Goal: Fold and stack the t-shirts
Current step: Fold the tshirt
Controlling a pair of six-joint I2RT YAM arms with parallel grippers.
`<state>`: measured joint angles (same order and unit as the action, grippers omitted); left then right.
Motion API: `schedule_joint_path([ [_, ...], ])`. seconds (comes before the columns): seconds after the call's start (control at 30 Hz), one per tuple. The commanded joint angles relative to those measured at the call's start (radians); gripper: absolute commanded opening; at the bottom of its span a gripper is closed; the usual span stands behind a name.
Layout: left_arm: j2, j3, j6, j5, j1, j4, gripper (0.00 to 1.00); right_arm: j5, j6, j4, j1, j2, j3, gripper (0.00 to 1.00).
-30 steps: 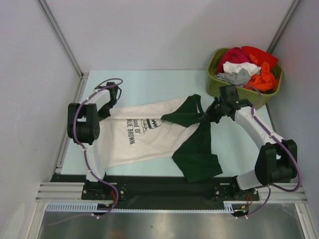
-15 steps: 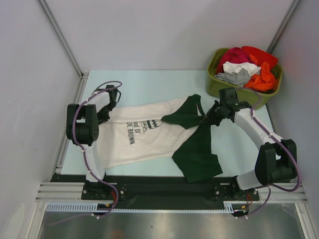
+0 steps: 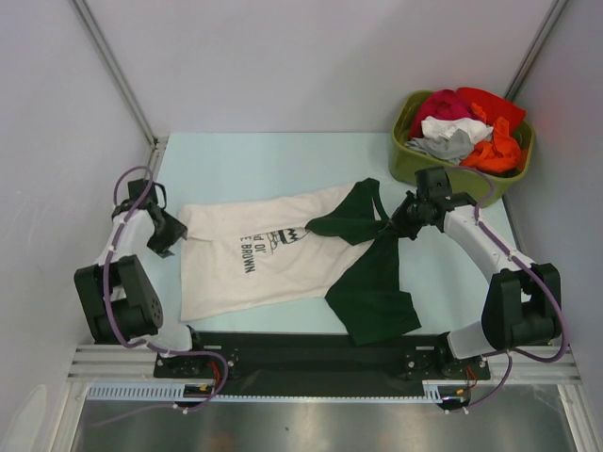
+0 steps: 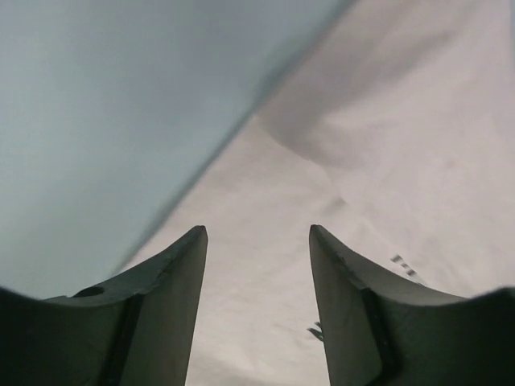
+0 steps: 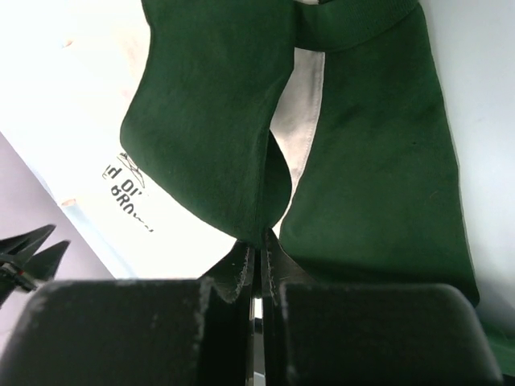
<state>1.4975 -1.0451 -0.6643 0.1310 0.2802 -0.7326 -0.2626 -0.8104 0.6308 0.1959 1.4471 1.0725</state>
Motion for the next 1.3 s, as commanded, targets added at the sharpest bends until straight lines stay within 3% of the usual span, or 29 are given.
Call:
schedule_joint_path([
  [0.0,-0.048,0.091,-0.115,-0.319,0.014,0.214,0.6,-0.015,0.025,-0.011,-0.003,-0.036,0.0,0.0],
  [0.07,-0.059,0.117,-0.171,-0.405,0.031,0.289,0.65,-0.018,0.03,-0.013,-0.001,-0.037,0.0,0.0],
  [0.23,-0.095,0.195,-0.28,-0.445,0.083,0.395,0.69,-0.035,0.039,-0.023,-0.001,-0.037,0.001,0.0],
  [0.6,-0.045,0.353,-0.5,-0.541,0.2,0.631,0.67,-0.033,0.053,-0.014,-0.009,-0.048,0.015,0.0],
  [0.8,0.003,0.365,-0.506,-0.53,0.221,0.688,0.63,-0.032,0.06,-0.006,-0.012,-0.042,0.027,0.0],
  [0.97,0.056,0.358,-0.492,-0.518,0.235,0.699,0.5,-0.03,0.059,-0.003,-0.013,-0.04,0.024,0.0],
  [1.2,0.109,0.162,-0.255,-0.43,0.235,0.507,0.27,-0.032,0.057,0.004,-0.009,-0.042,0.017,0.0],
  [1.27,0.112,0.14,-0.222,-0.43,0.235,0.492,0.16,-0.03,0.059,0.007,-0.007,-0.044,0.012,0.0],
])
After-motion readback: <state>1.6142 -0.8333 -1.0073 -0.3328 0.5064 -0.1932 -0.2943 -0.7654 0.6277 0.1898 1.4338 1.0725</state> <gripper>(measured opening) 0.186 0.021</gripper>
